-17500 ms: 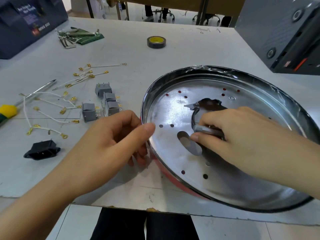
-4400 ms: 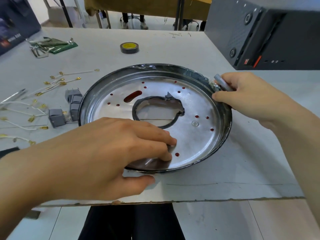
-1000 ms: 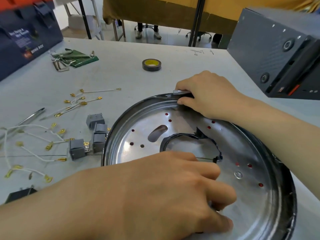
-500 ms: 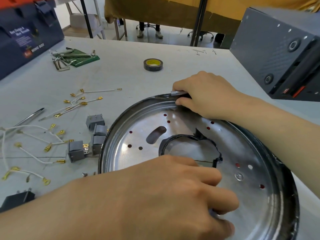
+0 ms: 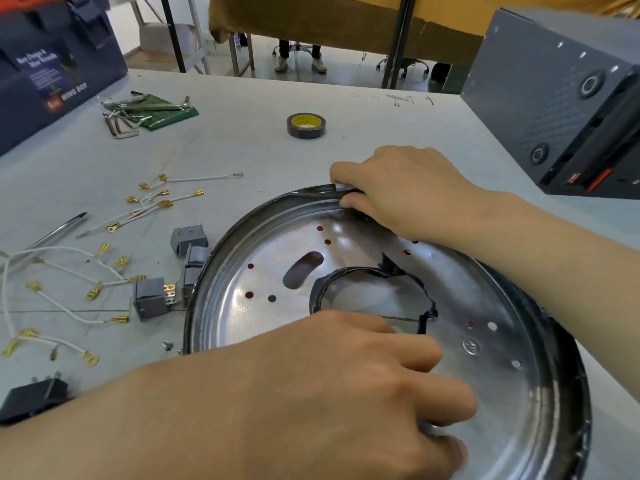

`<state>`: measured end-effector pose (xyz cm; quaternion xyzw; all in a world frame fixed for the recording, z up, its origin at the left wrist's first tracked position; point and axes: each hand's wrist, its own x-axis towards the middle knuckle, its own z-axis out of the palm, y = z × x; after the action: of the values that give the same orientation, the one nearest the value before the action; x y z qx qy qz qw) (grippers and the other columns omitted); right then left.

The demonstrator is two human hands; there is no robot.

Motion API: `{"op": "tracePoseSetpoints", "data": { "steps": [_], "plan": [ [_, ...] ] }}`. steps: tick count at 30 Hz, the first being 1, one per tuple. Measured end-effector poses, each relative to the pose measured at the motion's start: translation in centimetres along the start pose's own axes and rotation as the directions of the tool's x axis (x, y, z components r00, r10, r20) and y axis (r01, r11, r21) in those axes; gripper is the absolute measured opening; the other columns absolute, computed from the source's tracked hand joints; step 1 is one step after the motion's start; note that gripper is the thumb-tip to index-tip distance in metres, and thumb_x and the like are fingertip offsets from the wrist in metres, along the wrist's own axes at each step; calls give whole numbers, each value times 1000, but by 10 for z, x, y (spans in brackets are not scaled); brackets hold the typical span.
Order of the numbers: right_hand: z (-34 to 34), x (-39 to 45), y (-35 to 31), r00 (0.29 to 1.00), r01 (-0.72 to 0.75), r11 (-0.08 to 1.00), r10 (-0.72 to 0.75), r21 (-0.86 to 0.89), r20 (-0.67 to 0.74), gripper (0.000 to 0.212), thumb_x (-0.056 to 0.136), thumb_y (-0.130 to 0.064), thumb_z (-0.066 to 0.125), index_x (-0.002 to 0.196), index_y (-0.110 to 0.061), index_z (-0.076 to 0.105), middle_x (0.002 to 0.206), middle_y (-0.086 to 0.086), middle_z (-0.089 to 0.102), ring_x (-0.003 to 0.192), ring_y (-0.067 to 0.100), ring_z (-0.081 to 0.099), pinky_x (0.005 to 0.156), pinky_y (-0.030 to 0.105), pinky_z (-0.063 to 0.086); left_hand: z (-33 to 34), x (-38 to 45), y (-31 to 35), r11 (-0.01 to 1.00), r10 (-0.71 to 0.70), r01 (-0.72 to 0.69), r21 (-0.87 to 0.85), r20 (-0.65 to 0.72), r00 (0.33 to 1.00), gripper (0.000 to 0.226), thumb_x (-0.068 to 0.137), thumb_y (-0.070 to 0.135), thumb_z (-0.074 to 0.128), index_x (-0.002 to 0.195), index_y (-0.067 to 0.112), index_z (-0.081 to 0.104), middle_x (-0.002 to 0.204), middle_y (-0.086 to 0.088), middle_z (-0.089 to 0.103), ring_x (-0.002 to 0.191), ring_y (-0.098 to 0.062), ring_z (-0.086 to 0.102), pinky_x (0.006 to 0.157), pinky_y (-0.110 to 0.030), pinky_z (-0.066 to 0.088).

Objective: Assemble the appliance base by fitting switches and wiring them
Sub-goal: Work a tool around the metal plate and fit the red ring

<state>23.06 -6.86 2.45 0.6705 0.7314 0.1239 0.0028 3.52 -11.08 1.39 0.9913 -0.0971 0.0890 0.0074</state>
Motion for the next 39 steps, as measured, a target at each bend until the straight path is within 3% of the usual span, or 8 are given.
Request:
{"op": "tracePoseSetpoints", "data": {
  "steps": [11,14,20,27,31,33,39],
  "plan": [
    [-3,2,-8,999,33,998,-33,-52,0,17,99,-34,40,109,-21,46,65,0,30,72,25,38,47,30,14,1,0,1,1000,-12,12,4,-19,1000,21,90,25,51,88,34,70,80,12,57,68,-9,43,57,-23,45],
    [-4,2,-3,999,-11,999,9,51,40,12,98,-32,45,96,-19,44,66,-1,31,73,27,39,48,30,19,0,0,1,1000,-17,16,-18,-14,1000,23,92,26,48,88,34,70,81,13,57,69,-8,44,57,-23,45],
    [-10,3,7,988,-78,969,44,234,147,37,91,-29,58,64,-23,33,67,-4,40,74,27,45,63,36,38,-1,0,0,1000,1,0,-31,21,1000,22,93,30,49,90,37,69,84,15,58,72,-5,46,61,-22,43],
    [-15,0,12,980,-122,966,81,229,183,35,91,-26,57,64,-26,35,68,-7,43,74,24,45,67,37,42,-2,0,-3,999,18,-17,-32,49,999,21,93,31,49,92,37,69,86,16,57,74,-5,46,62,-22,44],
    [-16,-1,5,990,-93,970,67,223,122,3,86,-24,56,89,-23,56,85,1,58,84,27,52,69,37,45,-2,0,-2,1000,22,-21,-20,38,999,19,92,30,51,92,37,69,85,16,57,74,-6,45,61,-22,44],
    [-17,2,1,993,-76,963,50,257,108,14,87,-28,58,99,-20,59,94,3,62,88,26,53,73,39,47,-2,1,-1,1000,22,-21,-13,36,999,18,91,31,53,91,38,69,85,16,58,73,-6,46,61,-22,44],
    [-17,6,3,996,-72,971,58,229,68,10,92,-27,56,92,-17,55,87,4,56,83,27,51,69,36,43,-4,-2,4,1000,-6,6,-10,46,999,25,92,28,46,89,38,69,85,16,58,74,-6,51,62,-22,46]
  ]
}}
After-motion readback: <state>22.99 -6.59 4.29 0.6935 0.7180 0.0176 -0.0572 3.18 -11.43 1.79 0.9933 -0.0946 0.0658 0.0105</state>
